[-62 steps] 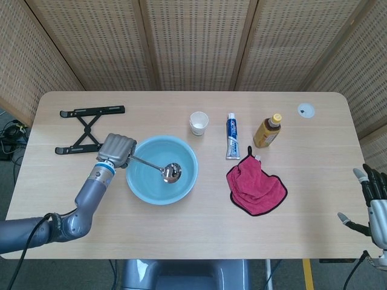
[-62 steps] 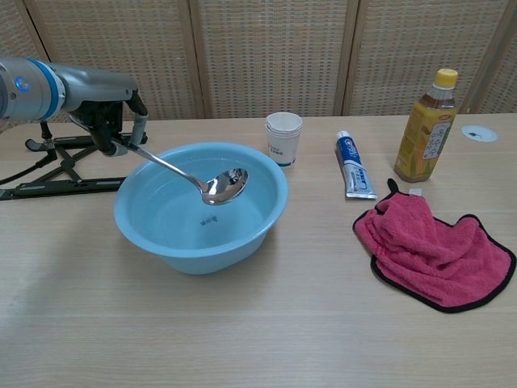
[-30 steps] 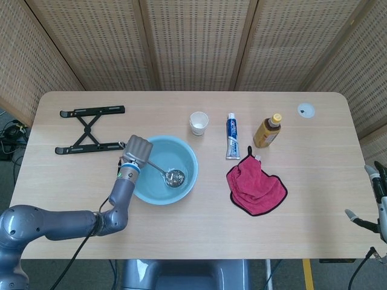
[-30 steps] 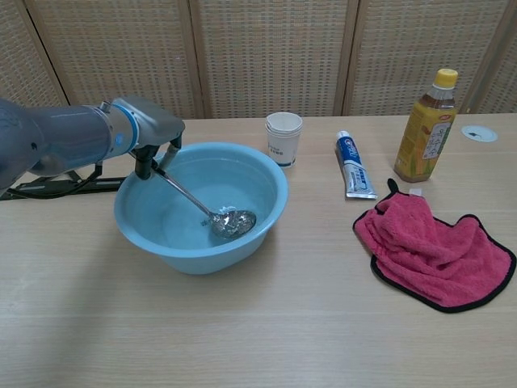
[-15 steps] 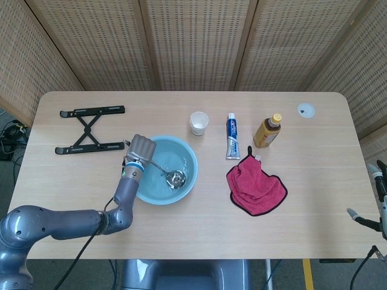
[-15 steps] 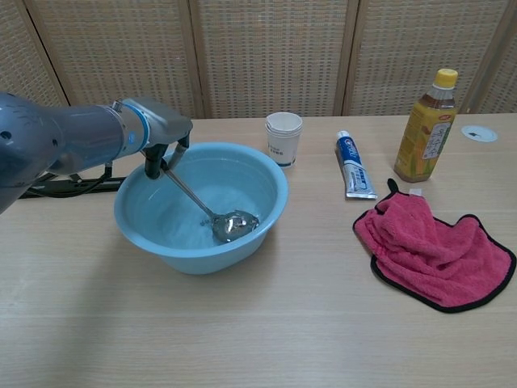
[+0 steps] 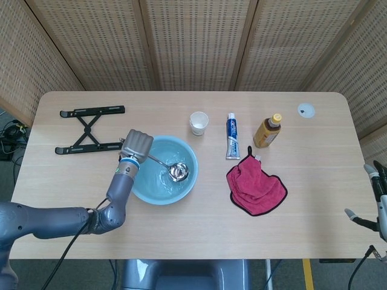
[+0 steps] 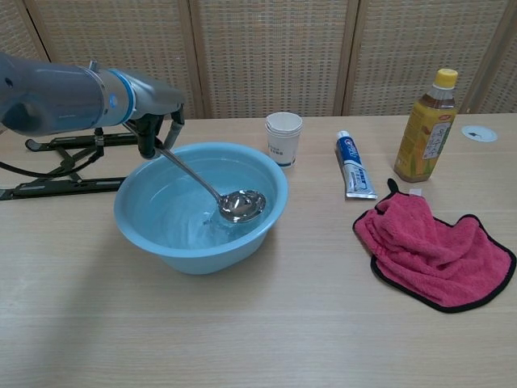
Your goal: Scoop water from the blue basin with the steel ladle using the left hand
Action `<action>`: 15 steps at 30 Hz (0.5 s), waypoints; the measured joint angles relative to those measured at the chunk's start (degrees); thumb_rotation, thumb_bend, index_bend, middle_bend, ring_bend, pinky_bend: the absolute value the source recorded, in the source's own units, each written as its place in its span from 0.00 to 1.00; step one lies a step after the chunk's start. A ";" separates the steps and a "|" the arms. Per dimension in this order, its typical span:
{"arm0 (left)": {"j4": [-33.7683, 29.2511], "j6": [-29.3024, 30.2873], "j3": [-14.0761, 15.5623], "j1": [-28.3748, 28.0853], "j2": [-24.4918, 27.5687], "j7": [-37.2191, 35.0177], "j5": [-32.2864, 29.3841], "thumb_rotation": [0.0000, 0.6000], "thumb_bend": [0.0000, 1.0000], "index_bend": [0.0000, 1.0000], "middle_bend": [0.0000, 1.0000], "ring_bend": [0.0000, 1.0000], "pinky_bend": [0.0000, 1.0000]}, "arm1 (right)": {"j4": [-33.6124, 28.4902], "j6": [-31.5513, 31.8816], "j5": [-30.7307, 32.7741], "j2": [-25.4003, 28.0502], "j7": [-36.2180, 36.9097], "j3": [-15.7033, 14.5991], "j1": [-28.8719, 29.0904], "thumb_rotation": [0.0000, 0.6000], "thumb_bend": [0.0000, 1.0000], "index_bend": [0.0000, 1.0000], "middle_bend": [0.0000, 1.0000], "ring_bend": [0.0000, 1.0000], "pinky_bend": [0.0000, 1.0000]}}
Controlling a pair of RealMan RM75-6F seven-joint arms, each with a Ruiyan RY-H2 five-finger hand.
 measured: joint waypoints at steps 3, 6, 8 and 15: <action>-2.02 0.83 -0.46 -0.57 1.67 0.37 -1.00 1.00 0.73 0.82 0.91 0.87 0.93 | -0.04 -0.15 0.04 -0.03 -0.05 0.02 0.10 1.00 0.00 0.00 0.00 0.00 0.00; -3.45 1.47 -0.96 -1.34 2.90 1.06 -2.59 1.00 0.73 0.82 0.91 0.87 0.93 | -0.11 -0.36 0.04 0.00 0.18 0.01 0.18 1.00 0.00 0.00 0.00 0.00 0.00; -4.29 1.81 -1.34 -1.93 3.54 1.58 -3.90 1.00 0.73 0.82 0.91 0.87 0.93 | -0.10 -0.48 0.04 0.07 0.41 0.00 0.21 1.00 0.00 0.00 0.00 0.00 0.00; -7.62 3.54 -2.84 -3.93 6.13 3.08 -6.85 1.00 0.73 0.82 0.91 0.87 0.93 | -0.07 -0.39 0.27 0.19 0.71 0.13 0.17 1.00 0.00 0.00 0.00 0.00 0.00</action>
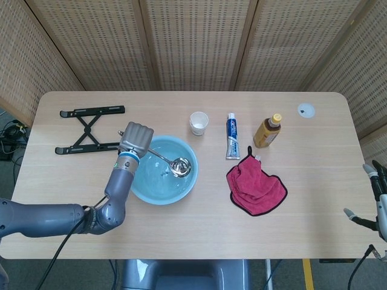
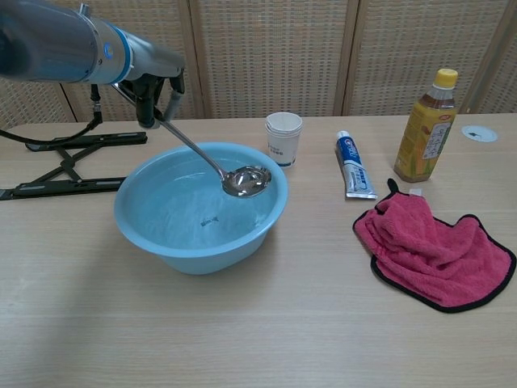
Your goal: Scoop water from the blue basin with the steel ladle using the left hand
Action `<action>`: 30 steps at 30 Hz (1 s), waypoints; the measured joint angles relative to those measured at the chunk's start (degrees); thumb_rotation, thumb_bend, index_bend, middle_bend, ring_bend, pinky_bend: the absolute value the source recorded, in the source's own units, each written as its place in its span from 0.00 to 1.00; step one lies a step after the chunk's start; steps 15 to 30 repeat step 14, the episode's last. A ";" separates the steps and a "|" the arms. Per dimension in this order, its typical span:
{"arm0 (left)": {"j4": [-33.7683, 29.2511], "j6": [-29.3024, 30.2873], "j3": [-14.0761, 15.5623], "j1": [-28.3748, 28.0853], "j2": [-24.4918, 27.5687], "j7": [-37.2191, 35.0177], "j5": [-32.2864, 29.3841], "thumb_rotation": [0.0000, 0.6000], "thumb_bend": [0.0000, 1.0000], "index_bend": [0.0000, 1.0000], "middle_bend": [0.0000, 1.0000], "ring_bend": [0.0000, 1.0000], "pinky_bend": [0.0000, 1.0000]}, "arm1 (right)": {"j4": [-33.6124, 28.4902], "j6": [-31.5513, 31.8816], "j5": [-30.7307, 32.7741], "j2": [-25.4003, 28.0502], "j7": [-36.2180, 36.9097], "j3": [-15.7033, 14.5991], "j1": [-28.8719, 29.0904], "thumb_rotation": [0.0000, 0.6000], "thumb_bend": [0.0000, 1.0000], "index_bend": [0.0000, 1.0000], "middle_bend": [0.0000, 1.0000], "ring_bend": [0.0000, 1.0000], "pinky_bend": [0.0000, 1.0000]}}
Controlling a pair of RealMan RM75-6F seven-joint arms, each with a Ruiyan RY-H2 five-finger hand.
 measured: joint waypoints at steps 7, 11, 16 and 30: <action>-3.39 2.28 -0.99 -1.70 2.53 1.69 -2.87 1.00 0.73 0.82 0.91 0.87 0.93 | -0.03 0.03 -0.04 0.07 0.13 0.02 -0.01 1.00 0.00 0.00 0.00 0.00 0.00; -5.27 3.87 -1.59 -2.53 3.88 2.50 -4.58 1.00 0.73 0.82 0.91 0.87 0.93 | -0.04 0.12 -0.09 0.11 0.23 0.03 -0.04 1.00 0.00 0.00 0.00 0.00 0.00; -6.48 4.93 -1.99 -3.07 4.85 3.06 -5.51 1.00 0.73 0.82 0.91 0.87 0.93 | -0.07 0.23 -0.14 0.14 0.34 0.03 -0.08 1.00 0.00 0.00 0.00 0.00 0.00; -6.48 4.93 -1.99 -3.07 4.85 3.06 -5.51 1.00 0.73 0.82 0.91 0.87 0.93 | -0.07 0.23 -0.14 0.14 0.34 0.03 -0.08 1.00 0.00 0.00 0.00 0.00 0.00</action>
